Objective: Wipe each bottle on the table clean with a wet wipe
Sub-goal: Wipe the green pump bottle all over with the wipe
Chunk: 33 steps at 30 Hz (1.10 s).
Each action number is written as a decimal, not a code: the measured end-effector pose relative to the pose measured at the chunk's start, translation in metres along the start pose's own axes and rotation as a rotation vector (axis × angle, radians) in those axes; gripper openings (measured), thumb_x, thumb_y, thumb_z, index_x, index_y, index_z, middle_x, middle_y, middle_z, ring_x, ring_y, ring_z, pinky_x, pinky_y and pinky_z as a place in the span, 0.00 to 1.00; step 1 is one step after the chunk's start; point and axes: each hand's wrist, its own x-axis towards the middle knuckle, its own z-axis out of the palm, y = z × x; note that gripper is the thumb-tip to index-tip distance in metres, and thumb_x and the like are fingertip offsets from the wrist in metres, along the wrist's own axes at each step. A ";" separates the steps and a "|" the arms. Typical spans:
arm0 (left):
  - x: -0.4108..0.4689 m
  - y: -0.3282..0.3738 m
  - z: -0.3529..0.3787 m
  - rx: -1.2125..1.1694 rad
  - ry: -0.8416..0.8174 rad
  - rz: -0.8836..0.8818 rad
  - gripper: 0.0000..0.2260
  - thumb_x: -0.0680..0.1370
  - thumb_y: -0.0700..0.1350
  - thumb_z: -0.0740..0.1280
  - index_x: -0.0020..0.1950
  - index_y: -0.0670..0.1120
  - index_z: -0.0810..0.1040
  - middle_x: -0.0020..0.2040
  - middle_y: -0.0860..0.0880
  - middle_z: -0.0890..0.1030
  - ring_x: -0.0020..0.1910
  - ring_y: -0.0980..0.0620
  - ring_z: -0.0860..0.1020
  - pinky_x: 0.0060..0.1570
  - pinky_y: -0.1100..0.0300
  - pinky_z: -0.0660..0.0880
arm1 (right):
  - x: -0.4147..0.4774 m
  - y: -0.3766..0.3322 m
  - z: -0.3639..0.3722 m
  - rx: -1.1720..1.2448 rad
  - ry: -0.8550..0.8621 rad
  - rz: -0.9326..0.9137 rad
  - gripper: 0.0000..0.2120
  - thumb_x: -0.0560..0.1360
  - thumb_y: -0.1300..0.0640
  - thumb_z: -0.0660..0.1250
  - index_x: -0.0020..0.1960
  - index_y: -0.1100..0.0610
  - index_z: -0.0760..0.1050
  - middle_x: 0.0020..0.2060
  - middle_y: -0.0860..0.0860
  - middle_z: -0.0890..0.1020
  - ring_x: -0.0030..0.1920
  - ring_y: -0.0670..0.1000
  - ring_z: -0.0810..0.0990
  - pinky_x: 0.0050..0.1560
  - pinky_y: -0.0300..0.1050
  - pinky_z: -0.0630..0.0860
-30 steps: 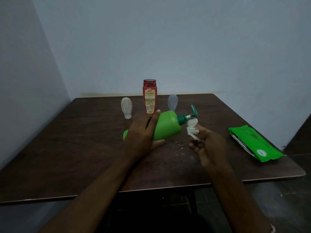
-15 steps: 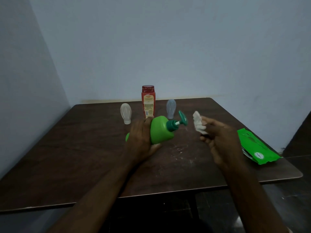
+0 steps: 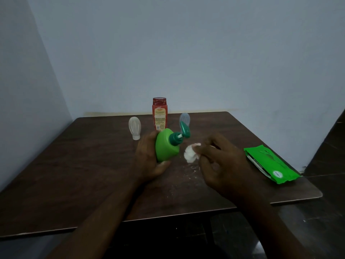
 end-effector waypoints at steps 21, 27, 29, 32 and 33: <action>0.001 0.004 -0.004 -0.003 0.023 0.027 0.37 0.67 0.51 0.78 0.71 0.43 0.65 0.61 0.44 0.74 0.58 0.48 0.75 0.56 0.48 0.76 | 0.021 0.010 -0.005 0.150 -0.037 0.049 0.02 0.73 0.64 0.72 0.44 0.58 0.80 0.42 0.48 0.79 0.42 0.46 0.79 0.42 0.45 0.76; 0.001 0.004 0.000 0.015 0.008 0.028 0.36 0.68 0.52 0.77 0.71 0.41 0.68 0.61 0.43 0.76 0.57 0.44 0.76 0.53 0.44 0.76 | 0.040 0.003 -0.019 0.187 0.064 0.076 0.14 0.73 0.65 0.72 0.59 0.61 0.80 0.50 0.51 0.81 0.48 0.44 0.79 0.48 0.31 0.74; 0.001 0.003 0.000 0.025 0.011 0.027 0.36 0.68 0.52 0.77 0.71 0.41 0.67 0.61 0.43 0.76 0.57 0.44 0.76 0.54 0.44 0.75 | 0.041 0.004 -0.011 0.094 -0.026 0.021 0.14 0.73 0.64 0.72 0.59 0.60 0.80 0.50 0.51 0.78 0.48 0.43 0.76 0.49 0.27 0.69; 0.002 0.004 -0.001 0.035 0.009 0.029 0.37 0.68 0.52 0.77 0.71 0.42 0.67 0.61 0.42 0.76 0.58 0.44 0.76 0.54 0.44 0.75 | 0.031 0.011 -0.005 0.056 -0.074 -0.029 0.12 0.73 0.64 0.73 0.56 0.58 0.82 0.47 0.50 0.76 0.46 0.47 0.75 0.46 0.33 0.70; 0.002 0.004 -0.002 0.030 0.015 0.026 0.37 0.68 0.52 0.77 0.71 0.42 0.67 0.61 0.43 0.75 0.58 0.45 0.76 0.54 0.45 0.75 | 0.028 0.013 -0.006 0.057 -0.084 -0.045 0.10 0.73 0.63 0.73 0.54 0.58 0.82 0.46 0.49 0.76 0.44 0.48 0.76 0.44 0.37 0.71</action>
